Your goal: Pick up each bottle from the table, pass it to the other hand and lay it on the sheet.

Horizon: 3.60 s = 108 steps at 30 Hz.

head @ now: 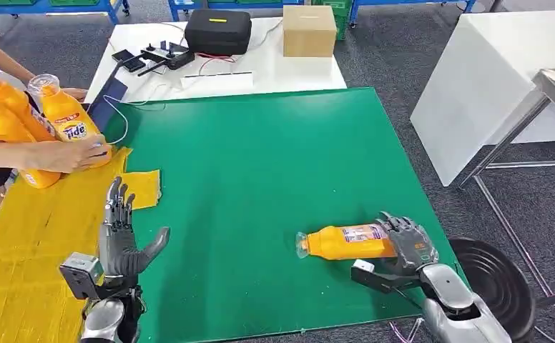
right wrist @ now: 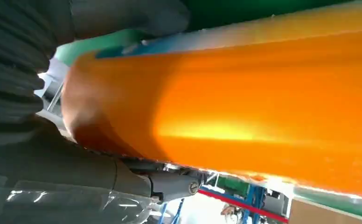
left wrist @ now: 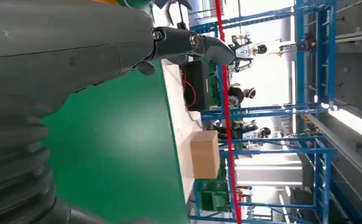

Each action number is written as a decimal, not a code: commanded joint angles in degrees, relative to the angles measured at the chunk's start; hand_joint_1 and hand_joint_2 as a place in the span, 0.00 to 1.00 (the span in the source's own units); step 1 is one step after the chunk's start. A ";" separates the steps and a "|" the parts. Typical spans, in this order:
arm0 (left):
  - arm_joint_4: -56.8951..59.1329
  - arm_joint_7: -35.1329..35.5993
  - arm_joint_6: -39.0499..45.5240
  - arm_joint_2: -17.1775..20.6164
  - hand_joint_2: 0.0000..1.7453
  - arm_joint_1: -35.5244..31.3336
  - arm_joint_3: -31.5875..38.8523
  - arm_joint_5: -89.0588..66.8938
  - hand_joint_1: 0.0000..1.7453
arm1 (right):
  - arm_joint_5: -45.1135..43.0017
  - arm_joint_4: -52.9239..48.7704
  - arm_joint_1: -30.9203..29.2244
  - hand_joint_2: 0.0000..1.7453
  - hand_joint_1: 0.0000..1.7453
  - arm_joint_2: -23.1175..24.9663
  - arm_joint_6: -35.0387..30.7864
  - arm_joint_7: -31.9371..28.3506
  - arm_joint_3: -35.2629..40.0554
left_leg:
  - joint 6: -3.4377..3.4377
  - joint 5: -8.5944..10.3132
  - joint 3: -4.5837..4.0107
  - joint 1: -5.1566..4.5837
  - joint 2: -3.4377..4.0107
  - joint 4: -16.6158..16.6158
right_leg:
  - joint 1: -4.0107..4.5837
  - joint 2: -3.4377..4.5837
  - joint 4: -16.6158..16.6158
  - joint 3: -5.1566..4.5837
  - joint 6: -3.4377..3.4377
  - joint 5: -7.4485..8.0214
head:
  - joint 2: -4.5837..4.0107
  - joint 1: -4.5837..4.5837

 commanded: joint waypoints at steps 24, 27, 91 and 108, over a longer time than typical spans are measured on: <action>-2.04 4.35 6.76 -2.36 1.00 0.54 -7.95 -4.08 0.00 | -5.53 -11.90 6.90 1.00 1.00 12.02 -15.61 -8.14 -11.34 | -0.08 0.01 -0.55 0.07 -0.99 0.06 | 0.07 -0.95 -0.03 -0.23 -0.01 -0.13 | 0.00 0.02; -1.94 4.35 6.99 -2.07 1.00 0.52 -8.02 -3.65 0.00 | -7.18 -11.55 6.26 1.00 1.00 13.78 -17.37 -9.71 -12.43 | -0.08 0.00 -0.58 0.06 -0.98 0.04 | 0.04 -0.87 -0.03 -0.29 -0.02 -0.12 | 0.00 -0.02; 13.98 8.45 -6.27 -2.87 1.00 -16.00 -20.34 6.25 0.00 | -37.37 17.78 -14.04 1.00 1.00 37.64 -8.85 -20.82 12.02 | -0.19 0.14 -0.95 0.10 -1.11 0.04 | 0.08 -1.00 0.04 -0.65 -0.04 -0.10 | 0.02 0.02; 11.74 7.20 -4.28 -3.54 1.00 -15.17 -18.90 7.92 1.00 | -37.53 17.84 -14.16 1.00 1.00 36.79 -10.37 -20.94 12.30 | -0.15 0.18 -1.06 0.06 -1.08 0.02 | 0.05 -0.99 0.02 -0.77 -0.02 -0.06 | 0.00 0.00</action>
